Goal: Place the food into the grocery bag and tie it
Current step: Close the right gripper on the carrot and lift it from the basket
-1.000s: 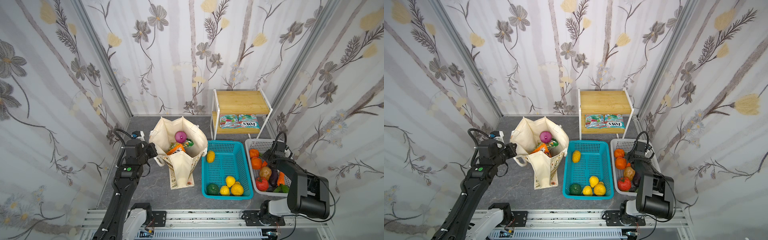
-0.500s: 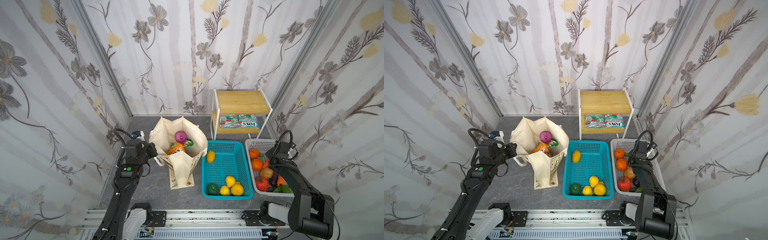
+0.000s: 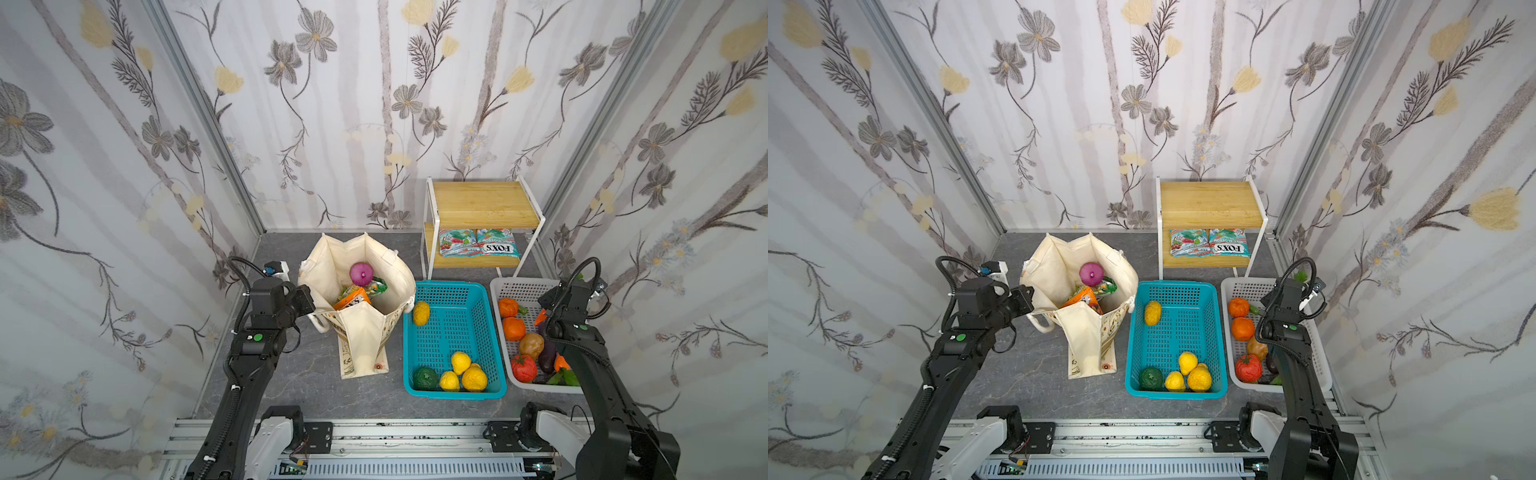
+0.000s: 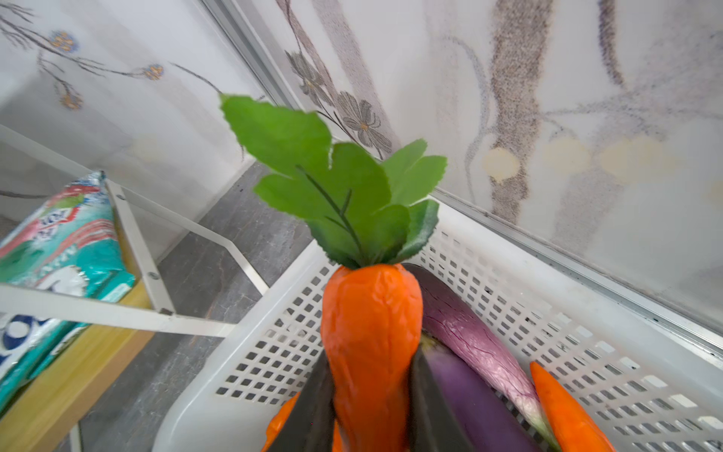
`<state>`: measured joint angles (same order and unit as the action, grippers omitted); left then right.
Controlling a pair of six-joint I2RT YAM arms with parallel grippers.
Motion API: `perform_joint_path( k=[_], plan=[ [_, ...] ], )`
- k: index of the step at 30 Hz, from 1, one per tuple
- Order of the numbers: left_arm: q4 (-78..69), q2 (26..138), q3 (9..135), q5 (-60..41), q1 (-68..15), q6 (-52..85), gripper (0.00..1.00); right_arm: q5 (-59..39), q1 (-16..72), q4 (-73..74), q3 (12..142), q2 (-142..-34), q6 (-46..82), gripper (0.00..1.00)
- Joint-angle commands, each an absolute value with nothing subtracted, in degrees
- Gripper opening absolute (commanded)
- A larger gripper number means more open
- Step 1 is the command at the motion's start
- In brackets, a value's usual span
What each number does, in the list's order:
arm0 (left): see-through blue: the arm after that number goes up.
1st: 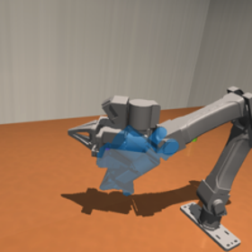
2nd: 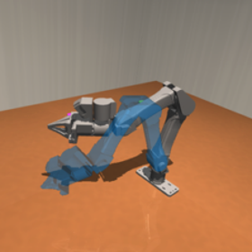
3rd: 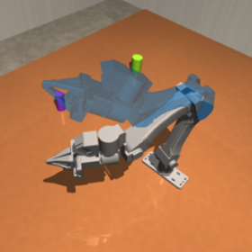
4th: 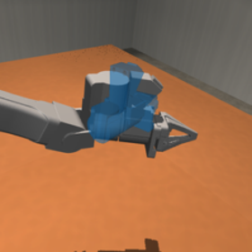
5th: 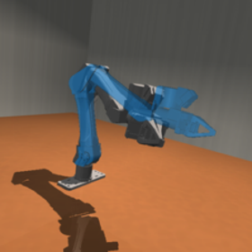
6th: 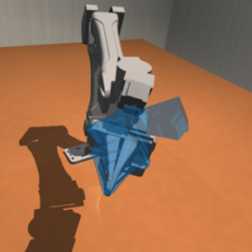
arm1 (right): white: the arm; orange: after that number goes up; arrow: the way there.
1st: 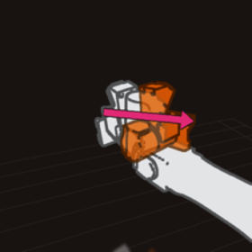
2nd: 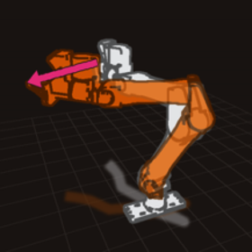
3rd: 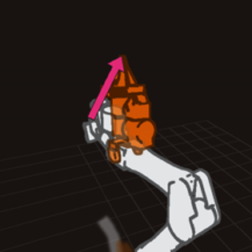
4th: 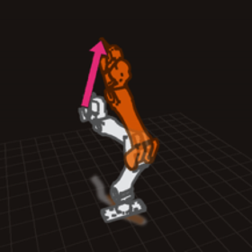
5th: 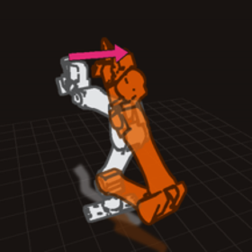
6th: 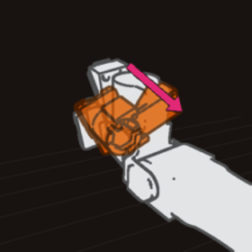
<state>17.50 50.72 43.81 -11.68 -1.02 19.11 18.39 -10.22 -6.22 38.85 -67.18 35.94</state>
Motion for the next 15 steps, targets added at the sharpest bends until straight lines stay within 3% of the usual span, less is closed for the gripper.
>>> perform_joint_path(
  k=[1, 15],
  plan=[
    [16.61, 51.04, 44.75, -11.83, -0.98, 19.25, 0.0, 15.48, -8.96, -2.38, 38.03, -63.91, 35.34, 0.27],
    [16.61, 51.77, 45.68, -13.34, -1.01, 20.47, 0.0, 7.97, -3.08, 5.6, 36.44, -52.02, 33.12, 0.27]
  ],
)
